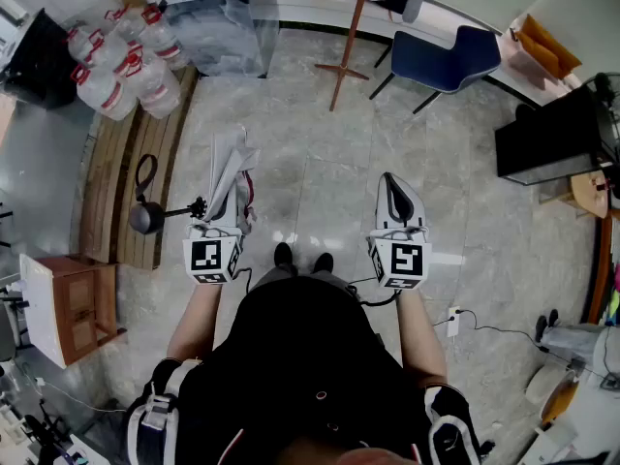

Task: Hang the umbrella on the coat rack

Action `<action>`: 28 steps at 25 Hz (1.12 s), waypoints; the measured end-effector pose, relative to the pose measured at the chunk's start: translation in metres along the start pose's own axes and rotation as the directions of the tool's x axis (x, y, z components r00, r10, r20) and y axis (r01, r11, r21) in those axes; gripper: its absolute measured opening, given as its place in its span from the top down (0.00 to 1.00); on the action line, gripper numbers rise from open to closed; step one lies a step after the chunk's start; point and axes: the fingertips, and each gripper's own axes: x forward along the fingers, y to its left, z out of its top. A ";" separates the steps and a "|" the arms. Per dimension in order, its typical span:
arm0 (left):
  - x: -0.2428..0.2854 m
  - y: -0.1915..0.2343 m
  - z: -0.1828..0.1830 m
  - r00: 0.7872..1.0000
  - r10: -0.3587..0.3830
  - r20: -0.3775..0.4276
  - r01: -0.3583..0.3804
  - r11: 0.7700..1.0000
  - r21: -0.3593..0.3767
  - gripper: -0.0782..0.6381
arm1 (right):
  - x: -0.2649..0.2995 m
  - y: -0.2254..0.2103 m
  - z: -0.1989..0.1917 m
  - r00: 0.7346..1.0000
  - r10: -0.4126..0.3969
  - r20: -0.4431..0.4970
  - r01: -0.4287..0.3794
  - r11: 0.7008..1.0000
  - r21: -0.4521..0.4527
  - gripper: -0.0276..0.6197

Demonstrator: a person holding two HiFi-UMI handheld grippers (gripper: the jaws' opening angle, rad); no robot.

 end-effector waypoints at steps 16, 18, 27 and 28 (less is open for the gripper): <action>0.002 -0.007 0.004 0.999 -0.033 0.011 0.033 0.999 -0.005 0.83 | -0.002 0.001 0.001 1.000 0.010 -0.002 -0.010 1.000 0.016 0.95; 0.004 -0.010 0.004 0.999 -0.038 0.013 0.038 0.999 -0.004 0.83 | -0.003 -0.001 0.002 1.000 0.005 0.010 -0.006 1.000 0.019 0.95; 0.016 -0.025 0.007 0.998 -0.060 0.007 0.060 0.998 0.010 0.83 | -0.006 -0.017 -0.003 1.000 0.022 0.014 -0.022 1.000 -0.001 0.95; 0.018 -0.028 0.008 0.998 -0.061 0.007 0.061 0.998 0.014 0.83 | -0.006 -0.020 -0.003 1.000 0.026 0.015 -0.026 1.000 -0.004 0.95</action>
